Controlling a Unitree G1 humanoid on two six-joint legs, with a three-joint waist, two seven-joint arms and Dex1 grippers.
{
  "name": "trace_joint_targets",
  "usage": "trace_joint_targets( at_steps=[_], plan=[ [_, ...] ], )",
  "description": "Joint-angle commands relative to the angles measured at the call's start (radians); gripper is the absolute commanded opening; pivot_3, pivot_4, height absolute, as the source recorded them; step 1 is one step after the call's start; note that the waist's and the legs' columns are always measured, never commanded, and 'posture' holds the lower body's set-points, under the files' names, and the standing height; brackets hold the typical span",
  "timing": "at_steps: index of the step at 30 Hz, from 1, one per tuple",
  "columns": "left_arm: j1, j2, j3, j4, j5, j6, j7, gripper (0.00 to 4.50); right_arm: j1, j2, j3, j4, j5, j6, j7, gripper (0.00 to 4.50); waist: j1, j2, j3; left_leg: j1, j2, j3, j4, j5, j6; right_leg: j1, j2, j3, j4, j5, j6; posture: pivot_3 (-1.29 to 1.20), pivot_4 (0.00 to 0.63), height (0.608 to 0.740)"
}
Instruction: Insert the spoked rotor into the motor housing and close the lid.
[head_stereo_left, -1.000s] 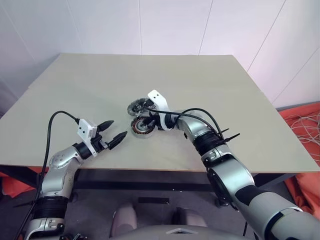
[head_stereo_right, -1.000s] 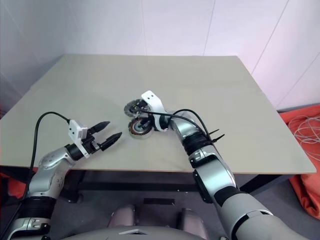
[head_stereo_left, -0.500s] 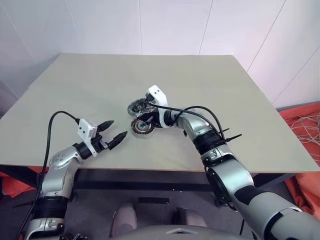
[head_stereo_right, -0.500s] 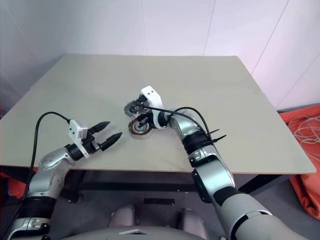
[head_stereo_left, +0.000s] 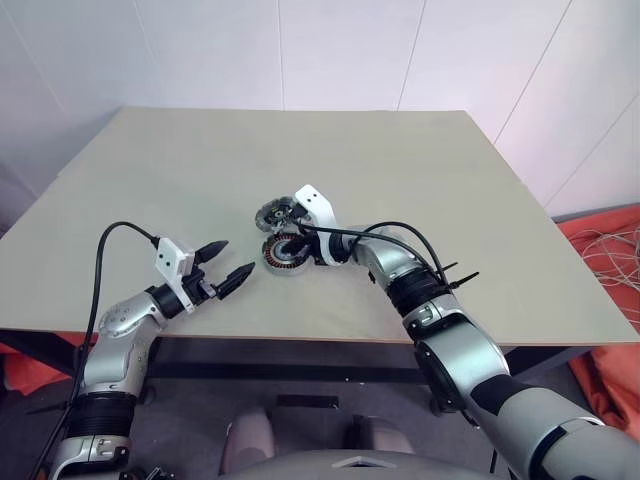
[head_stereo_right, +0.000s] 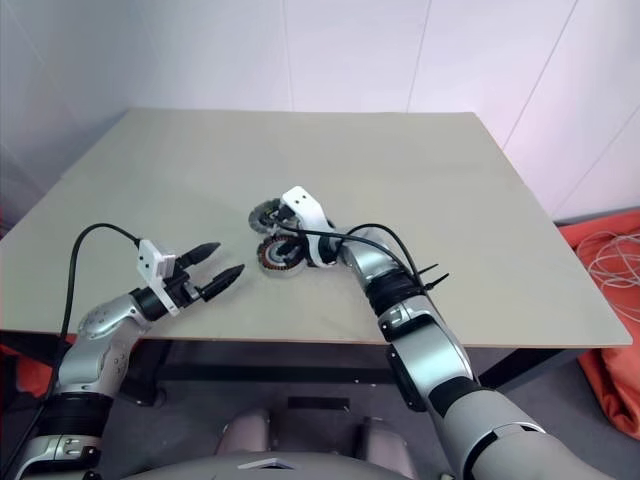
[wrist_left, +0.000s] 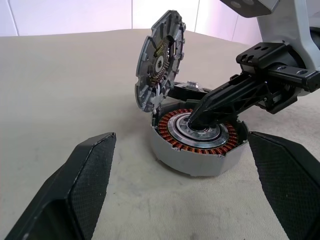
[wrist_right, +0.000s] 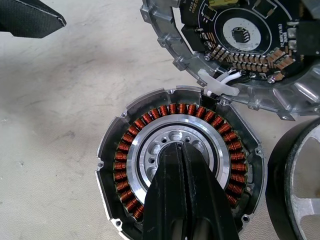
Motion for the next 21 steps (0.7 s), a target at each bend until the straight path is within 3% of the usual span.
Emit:
trace_joint_targets(
  at_steps=[1,21],
  plan=[
    [-0.021,0.002,0.005,-0.022,-0.008,-0.016,-0.005,4.50,-0.015,0.002,-0.017,-0.020,0.018,0.015,0.012,0.03,0.000,0.000,0.000,0.000,0.000,0.000,0.000,0.000,0.000,0.000,0.000,0.000,0.000,0.000,0.000,0.00,0.000,0.740],
    [-0.032,-0.003,0.003,-0.017,-0.008,-0.014,-0.002,4.50,-0.026,-0.069,-0.057,-0.212,0.082,0.119,0.046,0.03,0.001,0.000,0.000,-0.001,0.000,0.000,0.000,0.000,0.000,-0.001,0.000,0.000,0.000,0.000,0.000,0.00,0.000,0.740]
  ],
)
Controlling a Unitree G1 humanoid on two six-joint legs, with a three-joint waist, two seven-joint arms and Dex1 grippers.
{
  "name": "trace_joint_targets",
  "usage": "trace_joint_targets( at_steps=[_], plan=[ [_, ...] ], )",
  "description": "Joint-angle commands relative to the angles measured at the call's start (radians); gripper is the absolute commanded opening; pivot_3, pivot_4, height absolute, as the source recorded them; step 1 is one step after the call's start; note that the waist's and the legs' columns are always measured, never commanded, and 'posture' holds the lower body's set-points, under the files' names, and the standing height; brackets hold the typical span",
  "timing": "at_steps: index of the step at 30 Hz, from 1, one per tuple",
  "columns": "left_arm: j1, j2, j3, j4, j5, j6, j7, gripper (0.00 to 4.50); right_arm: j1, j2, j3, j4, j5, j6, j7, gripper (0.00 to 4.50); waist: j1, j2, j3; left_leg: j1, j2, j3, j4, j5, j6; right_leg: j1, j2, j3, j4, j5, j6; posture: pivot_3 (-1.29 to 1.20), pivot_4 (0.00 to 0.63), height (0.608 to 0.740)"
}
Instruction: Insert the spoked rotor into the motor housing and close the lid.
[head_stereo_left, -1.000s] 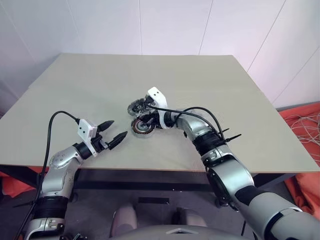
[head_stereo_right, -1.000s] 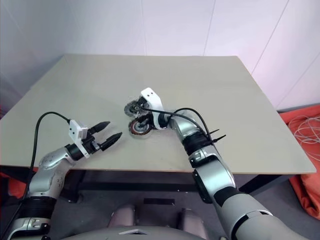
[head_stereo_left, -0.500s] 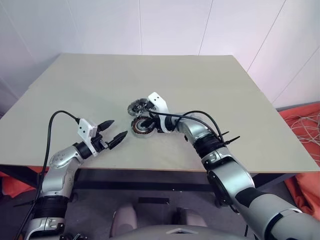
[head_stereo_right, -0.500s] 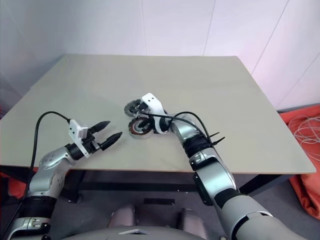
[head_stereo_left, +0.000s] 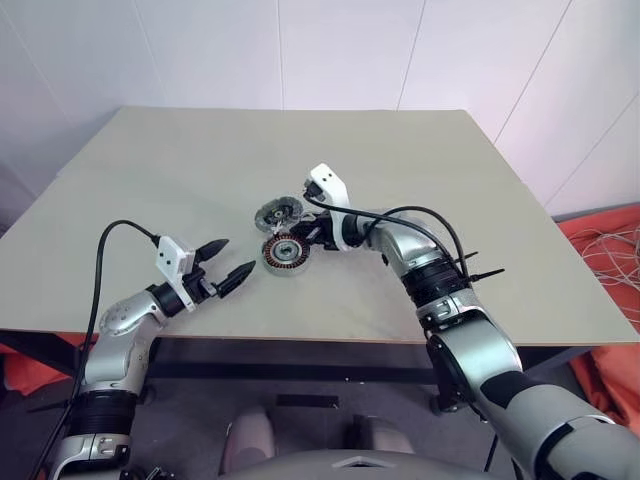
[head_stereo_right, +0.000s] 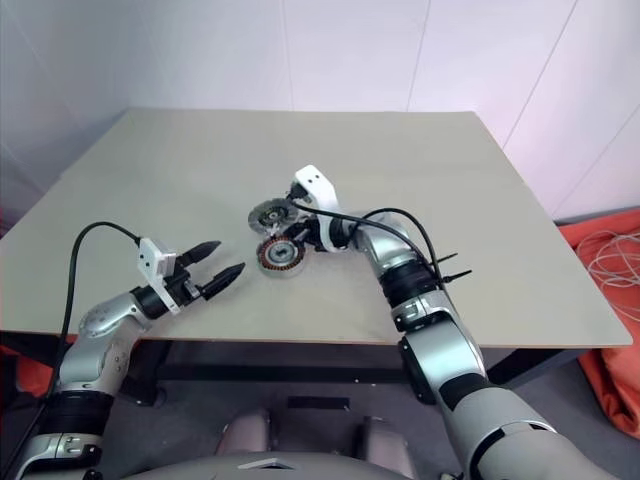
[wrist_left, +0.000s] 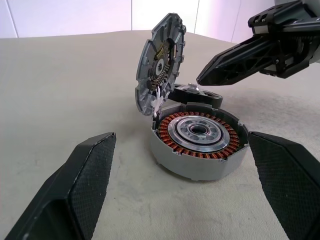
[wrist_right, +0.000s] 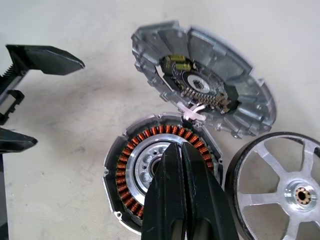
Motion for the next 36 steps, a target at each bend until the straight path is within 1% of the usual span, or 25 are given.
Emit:
trace_joint_targets(
  at_steps=[1,6,8,10,11,14,16,17,18,20,22,24,27,30,34,36],
  plan=[
    [-0.024,-0.002,0.003,-0.020,-0.008,-0.014,-0.002,4.50,-0.007,0.004,-0.001,-0.047,0.015,-0.001,-0.002,0.03,0.000,0.000,0.000,0.000,0.000,0.000,0.000,0.000,0.000,0.000,0.000,0.000,0.000,0.000,0.000,0.00,0.000,0.740],
    [-0.019,-0.002,0.006,-0.026,-0.008,-0.013,0.001,4.50,0.002,0.013,-0.003,-0.044,0.015,0.007,-0.023,0.03,0.000,0.000,0.000,0.000,0.000,0.000,0.000,0.000,0.000,0.000,0.000,0.000,0.000,0.000,0.000,0.00,0.000,0.740],
    [-0.015,-0.001,0.010,-0.030,-0.009,-0.012,0.002,4.50,0.001,0.008,-0.028,-0.051,0.036,0.027,-0.026,0.03,0.000,0.000,0.000,0.000,0.000,0.000,0.000,0.000,0.000,0.000,0.000,0.000,0.000,0.000,0.000,0.00,0.000,0.740],
    [-0.010,0.002,0.014,-0.034,-0.010,-0.012,0.004,4.50,0.012,-0.009,-0.068,-0.086,0.077,0.085,-0.018,0.03,0.001,0.000,0.000,0.000,0.000,0.000,0.000,0.000,0.000,0.000,0.000,0.000,0.000,0.000,0.000,0.00,0.000,0.740],
    [-0.010,0.004,0.018,-0.034,-0.011,-0.012,0.006,4.50,0.025,-0.028,-0.082,-0.118,0.096,0.120,-0.009,0.20,0.002,0.000,0.000,0.000,0.000,0.000,0.000,0.000,0.000,0.000,0.000,0.000,0.000,0.000,0.000,0.00,0.000,0.740],
    [-0.006,0.009,0.025,-0.037,-0.014,-0.012,0.006,4.50,0.064,-0.081,-0.128,-0.217,0.155,0.216,0.000,0.89,0.008,0.000,0.000,0.000,0.000,0.000,0.000,0.000,0.000,0.001,0.000,0.000,-0.001,0.000,0.000,0.00,0.000,0.740],
    [-0.005,0.012,0.027,-0.035,-0.014,-0.012,0.004,4.50,0.074,-0.101,-0.199,-0.255,0.215,0.307,-0.017,1.68,0.009,0.000,0.000,0.000,0.000,0.000,0.000,0.000,0.000,0.001,0.000,0.000,-0.001,0.000,0.000,0.00,0.000,0.740],
    [-0.005,0.013,0.027,-0.034,-0.013,-0.012,0.003,4.50,0.081,-0.112,-0.229,-0.264,0.235,0.339,-0.027,1.95,0.009,0.000,0.000,0.000,0.000,0.000,0.000,0.000,0.000,0.001,0.000,0.000,-0.001,0.000,0.000,0.00,0.000,0.740],
    [-0.007,0.014,0.027,-0.032,-0.013,-0.012,0.002,4.50,0.088,-0.121,-0.265,-0.255,0.251,0.376,-0.045,2.35,0.009,0.000,0.000,0.000,0.000,0.000,0.000,0.000,0.000,0.001,0.000,0.000,-0.001,0.000,0.000,0.00,0.000,0.740],
    [-0.010,0.014,0.026,-0.029,-0.013,-0.011,0.000,4.50,0.112,-0.142,-0.301,-0.248,0.277,0.430,-0.061,3.05,0.009,0.000,0.000,0.001,0.000,0.001,0.000,0.000,0.000,0.001,0.000,0.000,-0.001,0.000,0.000,0.00,0.000,0.740],
    [-0.014,0.014,0.025,-0.024,-0.012,-0.012,-0.001,4.50,0.123,-0.116,-0.401,-0.228,0.331,0.506,-0.115,3.74,0.009,0.000,0.000,0.001,0.000,0.001,0.000,0.000,0.000,0.001,0.000,0.000,-0.001,0.000,0.000,0.00,0.000,0.740],
    [-0.017,0.013,0.024,-0.022,-0.012,-0.011,-0.001,4.50,0.119,-0.066,-0.519,-0.201,0.377,0.577,-0.195,4.42,0.007,0.000,0.000,0.001,0.000,0.002,0.000,0.001,-0.002,0.001,0.000,0.000,-0.001,0.000,0.000,0.00,0.000,0.740],
    [-0.016,0.014,0.024,-0.022,-0.012,-0.011,-0.002,4.50,0.101,0.011,-0.676,-0.139,0.403,0.644,-0.338,4.47,0.004,0.000,0.000,0.000,0.000,0.002,-0.001,0.002,-0.003,-0.001,0.000,0.000,0.000,0.000,0.000,0.00,0.000,0.740],
    [-0.015,0.017,0.024,-0.022,-0.009,-0.011,-0.001,4.50,0.087,0.067,-0.794,-0.067,0.425,0.680,-0.445,4.47,0.007,0.000,0.000,0.000,0.000,0.002,-0.001,0.003,-0.005,-0.001,0.000,0.000,0.000,0.000,0.000,0.00,0.000,0.740],
    [-0.019,0.022,0.025,-0.019,-0.007,-0.010,-0.002,4.50,0.056,0.118,-0.911,0.010,0.460,0.686,-0.551,4.47,0.008,0.000,0.000,0.000,-0.001,0.002,-0.001,0.003,-0.005,-0.001,0.000,0.000,0.000,0.000,0.000,0.00,0.000,0.740],
    [-0.020,0.023,0.025,-0.018,-0.007,-0.010,-0.002,4.50,0.048,0.128,-0.928,0.033,0.462,0.661,-0.587,4.47,0.008,0.000,0.000,0.000,-0.001,0.002,-0.001,0.003,-0.005,-0.001,0.000,0.000,0.000,-0.001,0.001,0.00,0.000,0.740]
  ],
)
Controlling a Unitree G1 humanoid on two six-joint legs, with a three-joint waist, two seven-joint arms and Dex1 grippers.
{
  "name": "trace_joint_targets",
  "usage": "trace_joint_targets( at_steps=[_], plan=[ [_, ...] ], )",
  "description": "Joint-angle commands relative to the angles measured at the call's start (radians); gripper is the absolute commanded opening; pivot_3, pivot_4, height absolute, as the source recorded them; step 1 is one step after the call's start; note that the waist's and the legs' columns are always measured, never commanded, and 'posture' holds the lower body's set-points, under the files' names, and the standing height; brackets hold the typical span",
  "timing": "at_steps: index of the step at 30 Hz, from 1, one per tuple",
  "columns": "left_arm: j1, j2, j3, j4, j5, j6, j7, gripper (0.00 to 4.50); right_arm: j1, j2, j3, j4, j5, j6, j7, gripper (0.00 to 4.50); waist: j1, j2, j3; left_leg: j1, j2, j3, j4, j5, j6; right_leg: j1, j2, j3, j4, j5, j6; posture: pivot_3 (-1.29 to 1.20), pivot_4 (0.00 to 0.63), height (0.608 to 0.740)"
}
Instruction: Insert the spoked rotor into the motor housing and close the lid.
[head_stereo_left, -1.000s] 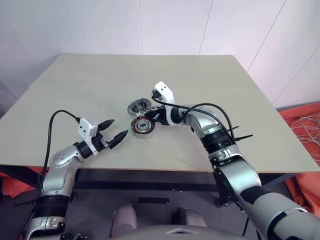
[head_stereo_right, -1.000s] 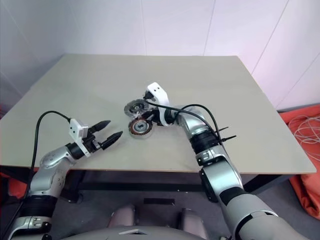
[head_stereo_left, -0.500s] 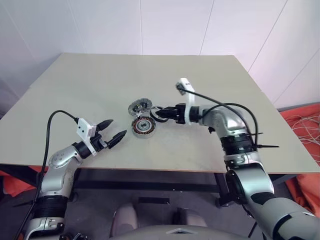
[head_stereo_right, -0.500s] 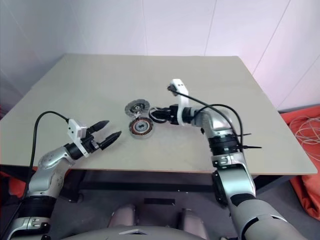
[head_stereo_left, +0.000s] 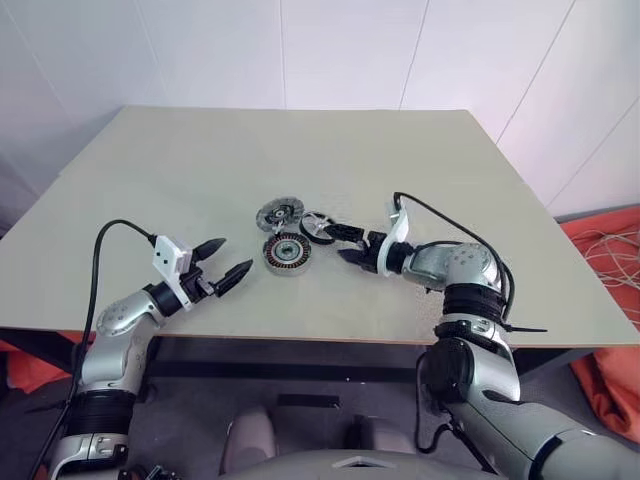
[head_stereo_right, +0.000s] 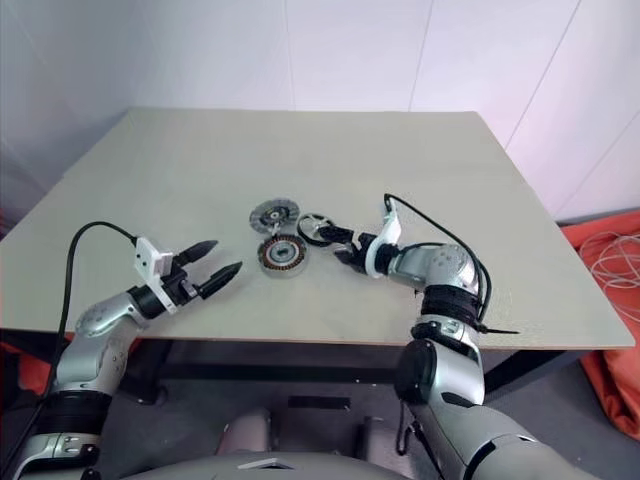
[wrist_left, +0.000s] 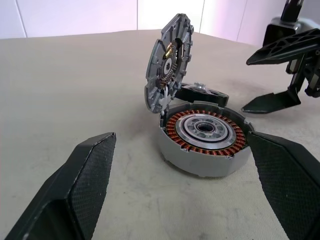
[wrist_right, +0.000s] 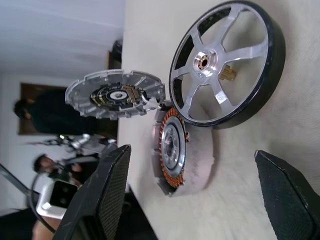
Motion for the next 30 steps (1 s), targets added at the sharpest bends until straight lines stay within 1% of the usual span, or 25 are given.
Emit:
trace_joint_targets(
  at_steps=[1,5,11,12,13,16,18,22,23,30],
  plan=[
    [-0.022,0.016,0.013,-0.021,-0.006,-0.011,-0.003,4.50,-0.054,0.015,-0.060,0.045,0.039,-0.053,-0.091,4.47,0.000,0.000,0.000,0.000,0.000,0.000,0.000,0.000,0.000,0.000,0.000,0.000,0.000,-0.001,0.002,0.00,0.000,0.740],
    [-0.024,0.015,0.011,-0.021,-0.005,-0.012,-0.003,4.50,-0.083,0.021,-0.102,0.124,0.063,-0.136,-0.147,4.47,0.000,0.000,0.000,0.000,0.000,0.000,-0.001,0.000,-0.001,-0.001,0.000,0.000,0.000,-0.002,0.004,0.00,0.000,0.740],
    [-0.033,0.012,0.008,-0.016,-0.003,-0.013,-0.003,4.50,-0.114,0.013,-0.089,0.227,0.085,-0.236,-0.176,4.47,-0.003,0.000,0.000,0.000,0.000,0.000,-0.001,0.001,-0.001,-0.001,0.000,0.000,0.000,-0.002,0.004,0.00,0.000,0.740],
    [-0.034,0.012,0.008,-0.015,-0.002,-0.014,-0.003,4.50,-0.117,0.012,-0.085,0.237,0.089,-0.245,-0.176,4.09,-0.003,0.000,0.000,0.001,0.000,0.000,-0.001,0.001,-0.002,-0.001,0.000,0.000,0.000,-0.003,0.005,0.00,0.000,0.740],
    [-0.035,0.011,0.008,-0.015,-0.002,-0.014,-0.003,4.50,-0.119,0.012,-0.085,0.246,0.095,-0.250,-0.178,3.84,-0.003,0.000,0.000,0.000,0.000,0.000,-0.001,0.001,-0.002,-0.001,0.000,0.000,0.001,-0.003,0.005,0.00,0.000,0.740],
    [-0.034,0.009,0.008,-0.015,-0.001,-0.015,-0.001,4.50,-0.117,0.012,-0.073,0.262,0.105,-0.264,-0.180,2.82,-0.003,0.000,0.000,0.000,0.000,0.000,-0.001,0.001,-0.002,-0.001,0.000,0.000,0.001,-0.003,0.005,0.00,0.000,0.740],
    [-0.031,0.007,0.008,-0.017,-0.001,-0.016,0.000,4.50,-0.114,0.012,-0.073,0.268,0.116,-0.277,-0.184,2.07,-0.002,0.000,0.000,0.000,0.000,0.000,-0.001,0.001,-0.002,-0.002,0.000,0.000,0.001,-0.003,0.005,0.00,0.000,0.740],
    [-0.028,0.006,0.009,-0.020,-0.002,-0.015,0.001,4.50,-0.116,0.011,-0.086,0.266,0.149,-0.302,-0.198,0.58,-0.002,0.000,0.000,-0.002,0.000,0.001,-0.002,0.001,-0.002,-0.002,0.000,0.000,0.000,0.000,0.000,0.00,0.000,0.740],
    [-0.028,0.006,0.009,-0.020,-0.002,-0.015,0.001,4.50,-0.115,0.009,-0.081,0.264,0.154,-0.307,-0.201,0.31,-0.002,0.000,0.000,-0.001,0.000,0.001,-0.002,0.001,-0.002,-0.002,0.000,0.000,0.000,0.000,0.000,0.00,0.000,0.740],
    [-0.029,0.003,0.007,-0.019,-0.002,-0.016,0.002,4.50,-0.119,-0.016,-0.087,0.231,0.201,-0.318,-0.226,0.27,0.000,0.000,0.000,-0.002,0.000,0.001,-0.002,0.001,-0.002,-0.002,0.000,0.000,0.000,-0.003,0.005,0.00,0.000,0.740]
  ],
)
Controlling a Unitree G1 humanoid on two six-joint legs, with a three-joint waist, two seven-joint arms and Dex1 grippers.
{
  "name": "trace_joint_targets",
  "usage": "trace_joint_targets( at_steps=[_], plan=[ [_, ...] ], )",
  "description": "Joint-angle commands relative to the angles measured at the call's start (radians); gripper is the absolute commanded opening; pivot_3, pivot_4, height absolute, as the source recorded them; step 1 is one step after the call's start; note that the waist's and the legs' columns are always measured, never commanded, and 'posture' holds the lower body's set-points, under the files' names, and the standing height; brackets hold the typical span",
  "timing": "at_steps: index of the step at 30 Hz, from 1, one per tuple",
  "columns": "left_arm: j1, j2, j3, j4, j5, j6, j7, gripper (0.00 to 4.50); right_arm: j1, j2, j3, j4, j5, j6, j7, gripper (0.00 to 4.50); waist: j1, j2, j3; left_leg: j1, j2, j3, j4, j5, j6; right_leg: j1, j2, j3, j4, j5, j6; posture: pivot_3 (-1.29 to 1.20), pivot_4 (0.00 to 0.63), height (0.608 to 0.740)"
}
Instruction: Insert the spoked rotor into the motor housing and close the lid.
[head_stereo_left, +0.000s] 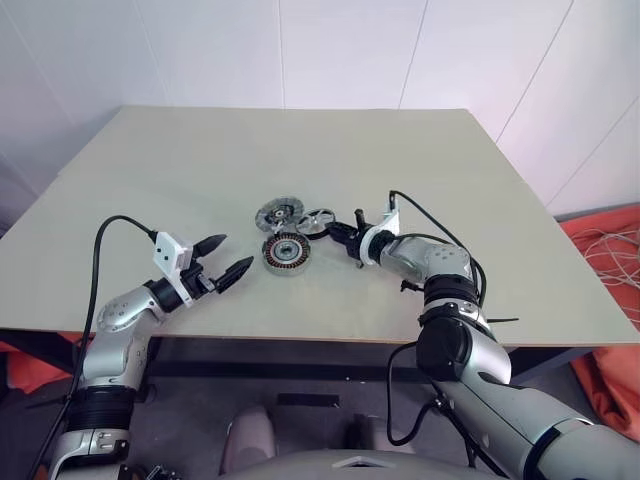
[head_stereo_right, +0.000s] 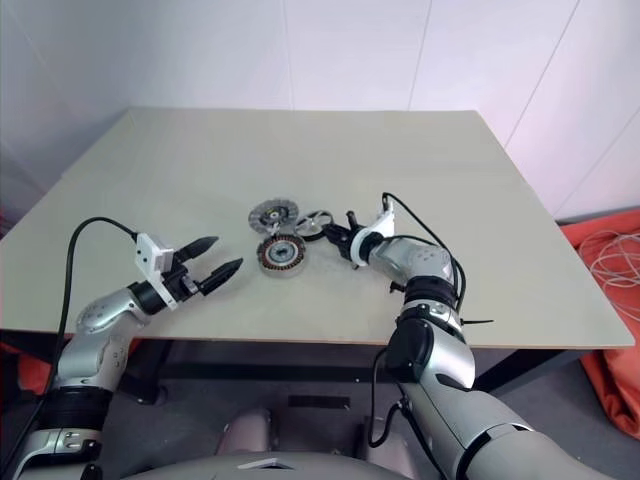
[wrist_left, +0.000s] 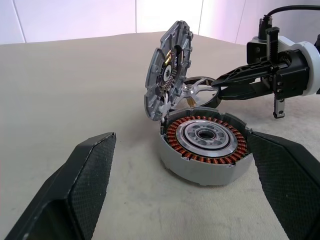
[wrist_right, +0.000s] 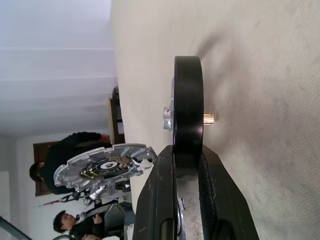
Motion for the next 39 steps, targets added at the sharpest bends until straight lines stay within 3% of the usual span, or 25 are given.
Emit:
trace_joint_targets(
  at_steps=[1,9,17,26,39],
  plan=[
    [-0.010,0.003,0.009,-0.020,-0.006,-0.016,0.001,4.50,-0.026,-0.031,-0.008,-0.056,0.062,0.004,-0.016,0.27,0.001,0.000,0.000,0.000,0.000,0.000,0.000,0.000,0.000,0.000,0.000,0.000,0.000,0.000,0.000,0.00,0.000,0.740],
    [-0.005,0.010,0.014,-0.018,-0.006,-0.019,-0.004,4.50,0.018,-0.131,-0.003,-0.205,0.155,0.207,-0.031,0.27,0.004,0.000,0.000,-0.002,0.000,0.000,0.000,0.000,0.000,-0.001,0.000,0.000,-0.001,0.002,-0.004,0.00,0.000,0.740],
    [0.029,0.026,0.025,-0.035,-0.014,-0.010,-0.012,4.50,0.120,-0.073,-0.076,-0.480,0.331,0.543,-0.136,0.27,0.003,0.000,0.000,-0.002,0.000,0.000,-0.002,0.000,0.000,-0.003,0.001,0.000,-0.001,0.000,0.001,0.00,0.000,0.740],
    [0.024,0.031,0.019,-0.038,-0.014,-0.010,-0.012,4.50,0.151,0.073,0.001,-0.547,0.577,0.556,-0.340,0.27,0.006,0.001,0.000,0.000,0.000,-0.001,-0.004,0.002,-0.003,-0.003,0.000,0.000,-0.001,-0.001,0.002,0.00,0.000,0.740],
    [0.022,0.040,0.019,-0.052,-0.014,-0.013,-0.011,4.50,0.173,0.168,0.034,-0.506,0.606,0.504,-0.555,0.27,0.003,0.001,0.000,-0.001,-0.001,-0.001,-0.009,0.003,-0.006,-0.005,0.000,0.001,-0.002,-0.001,0.003,0.00,0.000,0.740]
  ],
)
